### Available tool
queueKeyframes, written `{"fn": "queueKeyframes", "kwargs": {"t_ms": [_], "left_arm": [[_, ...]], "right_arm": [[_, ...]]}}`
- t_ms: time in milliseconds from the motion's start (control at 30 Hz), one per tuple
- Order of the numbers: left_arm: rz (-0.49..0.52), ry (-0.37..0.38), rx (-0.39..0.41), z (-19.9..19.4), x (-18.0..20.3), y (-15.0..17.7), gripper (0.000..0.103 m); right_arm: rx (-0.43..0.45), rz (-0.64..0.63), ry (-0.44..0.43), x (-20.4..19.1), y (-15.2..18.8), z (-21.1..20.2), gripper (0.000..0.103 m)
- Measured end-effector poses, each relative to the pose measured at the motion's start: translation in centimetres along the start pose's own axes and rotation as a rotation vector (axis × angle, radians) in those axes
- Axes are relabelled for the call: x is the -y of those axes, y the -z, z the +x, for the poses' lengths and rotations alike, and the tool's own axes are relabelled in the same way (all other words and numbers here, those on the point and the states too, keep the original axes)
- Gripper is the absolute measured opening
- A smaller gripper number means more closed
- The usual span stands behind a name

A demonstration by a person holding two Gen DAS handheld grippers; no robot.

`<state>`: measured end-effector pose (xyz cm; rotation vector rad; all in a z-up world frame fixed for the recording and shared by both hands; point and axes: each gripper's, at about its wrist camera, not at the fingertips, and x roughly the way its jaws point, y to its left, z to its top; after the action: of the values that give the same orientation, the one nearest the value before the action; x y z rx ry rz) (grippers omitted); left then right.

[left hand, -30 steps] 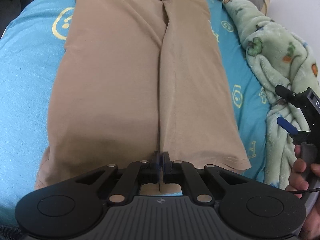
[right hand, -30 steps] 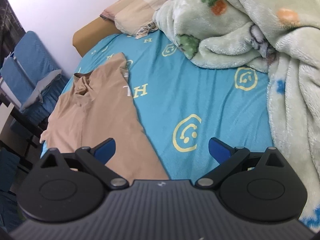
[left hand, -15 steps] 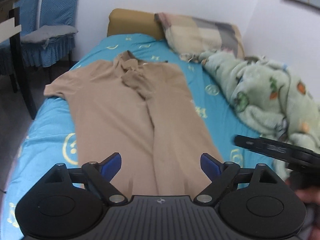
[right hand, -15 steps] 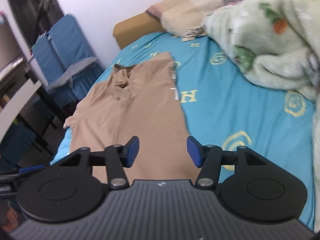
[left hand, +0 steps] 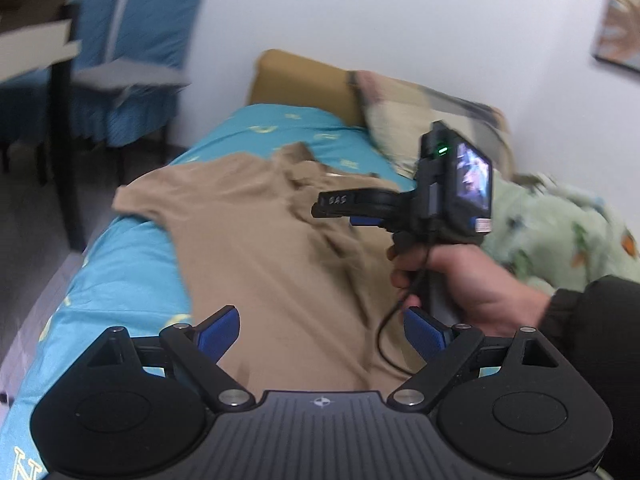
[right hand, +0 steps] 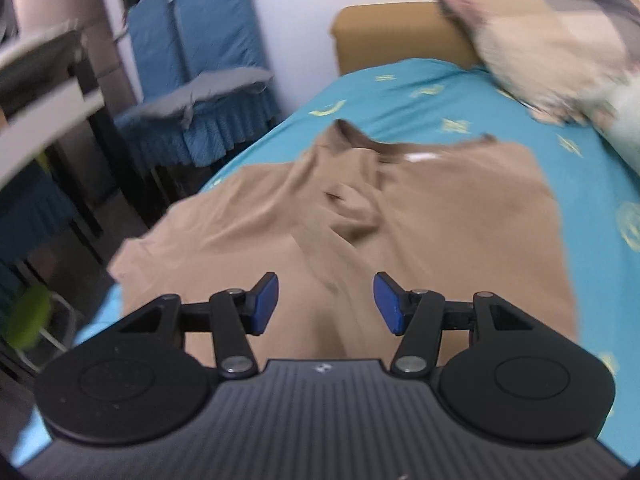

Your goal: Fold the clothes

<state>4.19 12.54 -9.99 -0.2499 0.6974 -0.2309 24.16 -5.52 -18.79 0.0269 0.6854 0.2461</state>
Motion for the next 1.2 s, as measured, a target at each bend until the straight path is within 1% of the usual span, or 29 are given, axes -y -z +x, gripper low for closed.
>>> {"fn": "queueKeyframes", "kwargs": {"t_ms": [33,100,133,167,200,267,333,400,500,567,600,633,667,700,733,767,933,1100,1167,1200], "left_arm": [[-0.019,-0.009,-0.002,0.6,-0.7,-0.2,0.091],[-0.048,-0.021,-0.007,1.7,-1.8,-0.5,0.091],[-0.062,-0.026,-0.011,2.2,-2.3,-0.6,0.091],[-0.076,-0.030,-0.017,2.7,-2.7,-0.6,0.091],[-0.087,-0.032,-0.021,3.0,-3.1,-0.6,0.091],[-0.104,-0.037,-0.020,3.5,-3.7,-0.6,0.091],[-0.103,-0.047,-0.011,3.8,-3.9,-0.6,0.091],[-0.096,-0.055,-0.002,3.9,-4.0,-0.6,0.091],[-0.069,-0.064,0.011,3.9,-3.7,-0.6,0.091],[-0.048,-0.071,0.026,3.8,-3.5,-0.7,0.091],[-0.036,-0.075,0.036,3.7,-3.4,-0.7,0.091],[-0.022,-0.078,0.043,3.5,-3.2,-0.8,0.091],[-0.009,-0.080,0.051,3.4,-3.1,-0.9,0.091],[0.005,-0.084,0.060,3.2,-2.9,-0.9,0.091],[0.017,-0.088,0.068,3.0,-2.8,-0.9,0.091],[0.026,-0.091,0.071,2.9,-2.6,-0.9,0.091],[0.046,-0.080,0.084,1.6,-1.7,-0.9,0.091],[0.087,-0.055,0.120,-1.2,0.2,-0.2,0.091],[0.090,-0.039,0.118,-2.3,0.8,0.3,0.091],[0.094,-0.033,0.116,-2.9,1.2,0.7,0.091]], "right_arm": [[-0.006,-0.048,0.024,-0.8,-0.2,1.6,0.055],[-0.009,-0.103,0.078,-1.7,-0.1,3.6,0.054],[-0.009,-0.129,0.106,-2.0,0.0,4.6,0.035],[0.004,-0.149,0.120,-2.3,0.1,4.8,0.010],[0.019,-0.173,0.128,-2.6,0.1,4.8,0.008],[0.055,-0.195,0.085,-3.1,0.2,3.9,0.007],[0.100,-0.231,0.071,-3.8,0.5,2.7,0.007],[0.113,-0.242,0.068,-4.2,0.7,2.2,0.007],[0.061,-0.119,0.018,-2.9,0.6,2.0,0.009],[0.032,-0.022,-0.015,-2.0,0.3,1.1,0.013],[0.020,0.008,-0.025,-1.6,0.1,0.4,0.019],[0.019,0.025,-0.028,-1.4,0.0,-0.6,0.044],[0.038,0.040,-0.021,-1.2,0.0,-2.1,0.072],[0.060,0.054,-0.012,-1.0,0.2,-3.6,0.081],[0.084,0.065,-0.003,-0.8,0.3,-5.4,0.085],[0.109,0.074,0.006,-0.5,0.3,-7.2,0.085],[0.173,0.125,0.021,0.1,2.9,-15.7,0.085],[0.235,0.176,0.035,0.7,5.6,-24.2,0.085],[0.260,0.196,0.041,0.9,6.6,-27.5,0.085],[0.264,0.203,0.047,1.0,7.4,-28.5,0.085]]}}
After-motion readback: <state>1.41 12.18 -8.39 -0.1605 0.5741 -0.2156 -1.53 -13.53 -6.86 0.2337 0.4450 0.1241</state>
